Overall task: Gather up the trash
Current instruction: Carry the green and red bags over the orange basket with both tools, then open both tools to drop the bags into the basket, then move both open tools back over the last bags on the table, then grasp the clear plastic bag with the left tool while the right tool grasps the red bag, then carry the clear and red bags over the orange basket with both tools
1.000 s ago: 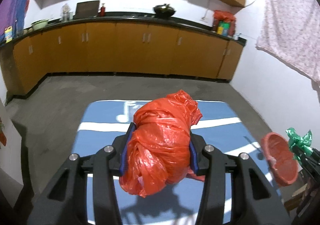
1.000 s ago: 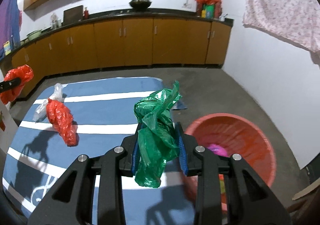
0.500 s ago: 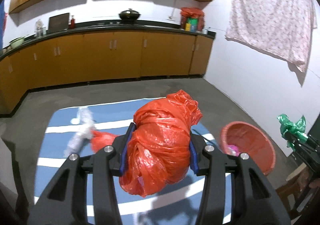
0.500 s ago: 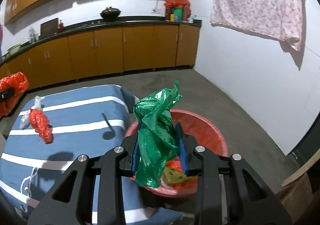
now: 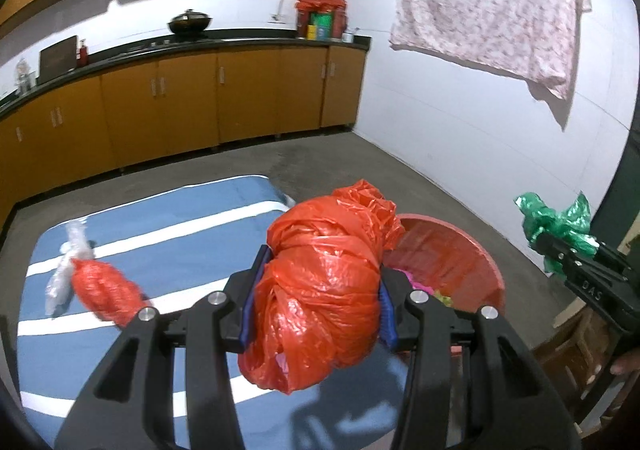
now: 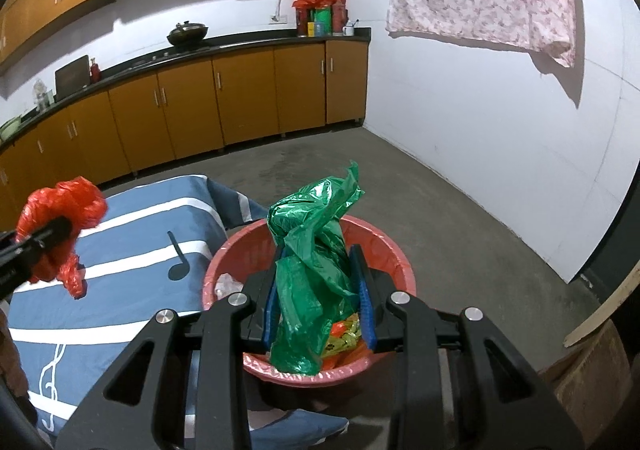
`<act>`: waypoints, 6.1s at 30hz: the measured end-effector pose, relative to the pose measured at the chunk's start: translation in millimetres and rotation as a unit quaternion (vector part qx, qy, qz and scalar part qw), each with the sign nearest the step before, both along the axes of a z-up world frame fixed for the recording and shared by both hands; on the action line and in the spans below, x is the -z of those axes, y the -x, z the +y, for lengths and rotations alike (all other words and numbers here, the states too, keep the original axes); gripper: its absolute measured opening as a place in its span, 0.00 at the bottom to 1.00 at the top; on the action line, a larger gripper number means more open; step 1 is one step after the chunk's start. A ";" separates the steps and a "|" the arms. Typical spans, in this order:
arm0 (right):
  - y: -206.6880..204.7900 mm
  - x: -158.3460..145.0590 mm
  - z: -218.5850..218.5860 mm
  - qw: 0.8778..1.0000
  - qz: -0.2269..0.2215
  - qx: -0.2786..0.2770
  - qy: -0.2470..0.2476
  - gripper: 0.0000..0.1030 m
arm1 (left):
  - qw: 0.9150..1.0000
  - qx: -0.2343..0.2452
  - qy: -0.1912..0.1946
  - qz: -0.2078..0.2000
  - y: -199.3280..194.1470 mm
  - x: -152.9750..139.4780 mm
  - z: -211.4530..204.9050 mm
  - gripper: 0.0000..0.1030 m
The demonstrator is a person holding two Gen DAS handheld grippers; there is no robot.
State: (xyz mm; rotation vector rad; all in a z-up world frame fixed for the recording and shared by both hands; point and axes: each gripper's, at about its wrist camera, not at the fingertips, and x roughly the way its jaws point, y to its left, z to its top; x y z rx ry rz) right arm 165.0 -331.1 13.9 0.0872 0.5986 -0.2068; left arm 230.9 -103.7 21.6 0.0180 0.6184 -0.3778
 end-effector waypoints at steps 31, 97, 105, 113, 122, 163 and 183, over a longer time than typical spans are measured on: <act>-42.6 33.3 -40.0 0.997 0.016 0.018 -0.067 0.31 | 0.995 0.080 -0.007 0.059 -43.5 63.5 -99.3 0.46; -139.0 102.7 346.7 0.939 0.104 -0.328 -0.003 0.52 | 0.911 -0.409 -0.021 0.045 56.3 97.1 366.4 0.96; -128.5 104.6 322.0 0.945 0.104 -0.311 0.010 0.14 | 0.923 -0.383 -0.019 0.039 33.3 98.1 354.2 0.96; -125.2 99.0 272.5 0.966 0.097 -0.240 -0.012 0.13 | 0.945 -0.323 -0.038 0.019 -28.8 92.0 310.5 0.93; -124.2 103.3 233.9 0.972 0.107 -0.205 -0.039 0.13 | 0.948 -0.300 -0.041 0.094 -112.5 122.5 310.5 0.66; -36.8 40.8 130.3 0.992 0.021 -0.112 -0.052 0.11 | 0.990 -0.133 -0.028 0.037 -11.4 52.6 157.9 0.07; -4.3 25.9 30.7 0.999 -0.016 0.002 -0.049 0.10 | 0.999 -0.008 -0.015 0.038 12.6 43.2 16.4 0.07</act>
